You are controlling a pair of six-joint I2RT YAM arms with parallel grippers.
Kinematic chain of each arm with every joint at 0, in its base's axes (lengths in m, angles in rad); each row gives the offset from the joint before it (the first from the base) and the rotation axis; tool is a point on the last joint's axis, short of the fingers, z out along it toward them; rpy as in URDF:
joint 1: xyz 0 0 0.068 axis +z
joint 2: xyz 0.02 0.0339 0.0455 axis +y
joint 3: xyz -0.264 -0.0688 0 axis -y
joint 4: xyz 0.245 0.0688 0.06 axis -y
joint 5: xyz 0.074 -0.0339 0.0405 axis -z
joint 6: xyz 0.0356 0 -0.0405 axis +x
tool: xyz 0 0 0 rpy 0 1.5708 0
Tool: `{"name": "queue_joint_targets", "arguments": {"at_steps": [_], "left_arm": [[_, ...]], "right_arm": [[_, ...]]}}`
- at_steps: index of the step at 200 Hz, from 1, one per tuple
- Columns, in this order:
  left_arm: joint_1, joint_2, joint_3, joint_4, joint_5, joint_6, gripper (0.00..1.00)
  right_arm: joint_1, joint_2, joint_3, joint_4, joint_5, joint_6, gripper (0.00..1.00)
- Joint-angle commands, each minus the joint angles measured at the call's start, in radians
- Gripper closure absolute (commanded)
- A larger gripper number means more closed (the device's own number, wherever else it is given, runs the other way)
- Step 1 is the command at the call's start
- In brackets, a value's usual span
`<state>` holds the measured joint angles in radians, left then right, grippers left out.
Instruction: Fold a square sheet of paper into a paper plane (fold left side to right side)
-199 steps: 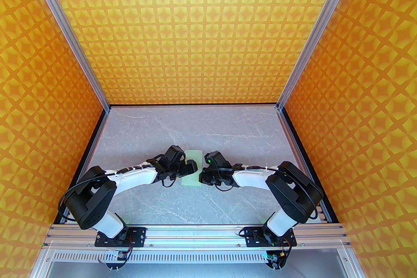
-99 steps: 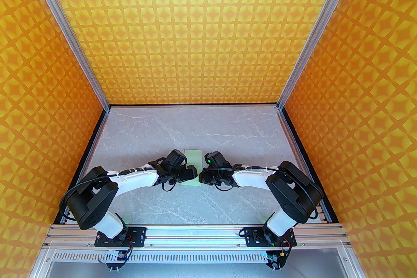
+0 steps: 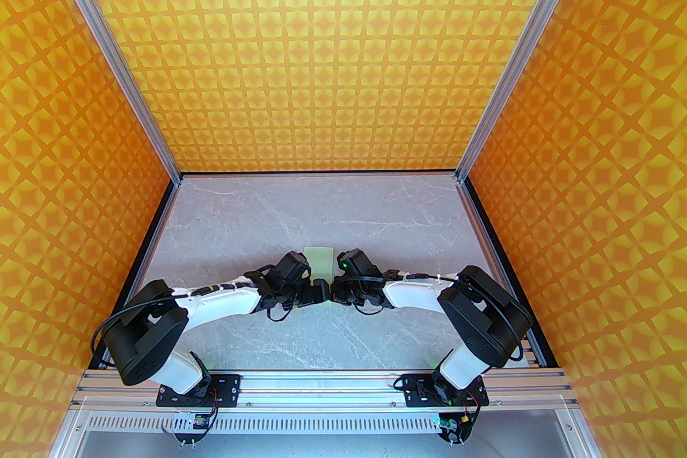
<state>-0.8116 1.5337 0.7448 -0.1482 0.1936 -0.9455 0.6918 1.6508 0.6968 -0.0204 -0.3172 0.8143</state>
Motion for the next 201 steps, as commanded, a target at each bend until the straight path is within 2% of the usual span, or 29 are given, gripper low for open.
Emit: {"name": "queue_joint_targets", "arguments": {"at_steps": [1,45,110,201], "left_arm": [[0.002,-0.043,-0.029,0.116,0.013,-0.006,0.13],[0.008,-0.009,-0.023,0.225,0.012,0.023,0.13],[0.008,-0.066,-0.036,0.288,0.047,0.025,0.14],[0.021,0.059,0.025,0.355,0.052,0.009,0.14]], "right_arm": [[0.005,0.037,-0.039,-0.074,0.068,0.009,1.00],[0.005,0.035,-0.040,-0.079,0.067,0.012,1.00],[0.005,0.042,-0.033,-0.083,0.072,0.015,1.00],[0.005,0.023,-0.026,-0.080,0.074,0.010,1.00]]}}
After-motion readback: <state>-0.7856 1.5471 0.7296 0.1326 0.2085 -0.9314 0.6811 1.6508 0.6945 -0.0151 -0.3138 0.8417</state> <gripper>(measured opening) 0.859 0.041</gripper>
